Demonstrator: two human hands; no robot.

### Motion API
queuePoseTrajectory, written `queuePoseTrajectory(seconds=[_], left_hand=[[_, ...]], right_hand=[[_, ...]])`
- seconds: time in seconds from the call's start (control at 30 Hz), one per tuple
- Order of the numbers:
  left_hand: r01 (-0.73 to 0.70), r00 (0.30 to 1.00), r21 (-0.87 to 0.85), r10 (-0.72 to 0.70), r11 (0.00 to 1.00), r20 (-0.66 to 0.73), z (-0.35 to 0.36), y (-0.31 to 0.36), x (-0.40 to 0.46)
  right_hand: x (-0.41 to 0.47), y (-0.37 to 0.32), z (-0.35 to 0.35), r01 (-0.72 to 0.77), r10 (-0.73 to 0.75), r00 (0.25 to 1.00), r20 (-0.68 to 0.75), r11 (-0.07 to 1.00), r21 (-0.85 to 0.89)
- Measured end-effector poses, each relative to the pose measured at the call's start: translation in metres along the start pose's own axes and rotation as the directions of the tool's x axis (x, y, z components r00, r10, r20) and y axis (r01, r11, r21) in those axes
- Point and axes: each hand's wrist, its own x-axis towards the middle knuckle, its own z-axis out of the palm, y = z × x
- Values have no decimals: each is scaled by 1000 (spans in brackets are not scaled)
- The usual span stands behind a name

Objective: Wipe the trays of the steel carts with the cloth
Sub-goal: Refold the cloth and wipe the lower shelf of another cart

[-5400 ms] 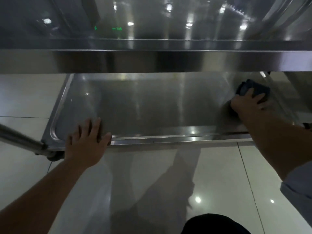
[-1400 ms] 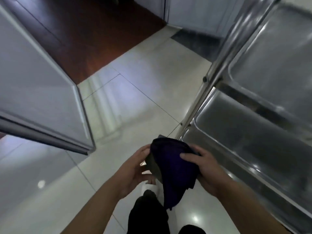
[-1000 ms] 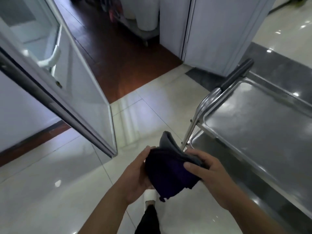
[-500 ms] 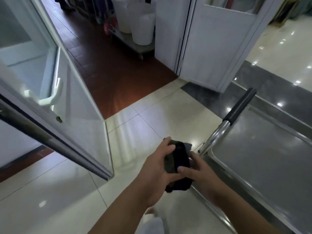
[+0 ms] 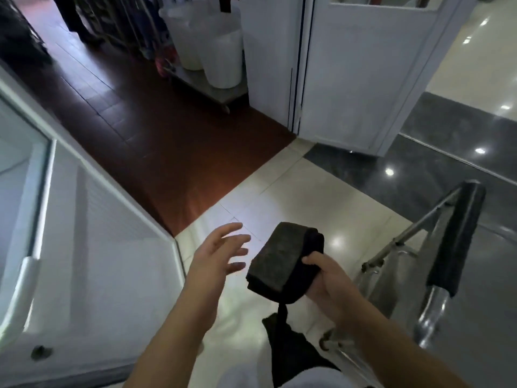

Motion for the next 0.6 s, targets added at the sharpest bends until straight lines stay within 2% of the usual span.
queuePoseTrajectory(seconds=[0.07, 0.13, 0.2, 0.27, 0.37, 0.5, 0.53, 0.6], left_hand=[[85, 995, 171, -92, 982, 33, 14, 8, 44], [162, 974, 226, -192, 961, 119, 32, 19, 91], [141, 980, 212, -167, 967, 110, 45, 37, 135], [55, 989, 233, -86, 971, 123, 54, 60, 179], [-13, 963, 224, -48, 974, 264, 61, 90, 239], [38, 903, 165, -105, 985, 416, 70, 123, 325], [34, 888, 189, -117, 981, 444, 74, 130, 350], [16, 852, 246, -142, 969, 504, 91, 142, 404]], right_hand=[[39, -29, 4, -11, 7, 998, 66, 998, 57], [76, -61, 8, 2, -15, 992, 122, 994, 106], [109, -93, 8, 18, -37, 989, 144, 991, 132], [147, -127, 0, 31, -59, 983, 174, 987, 159], [192, -182, -10, 52, -90, 970, 226, 985, 167], [242, -248, -36, 52, -110, 935, 337, 983, 176], [252, -265, -43, 64, -109, 927, 359, 989, 135], [274, -300, -53, 125, -84, 953, 292, 984, -126]])
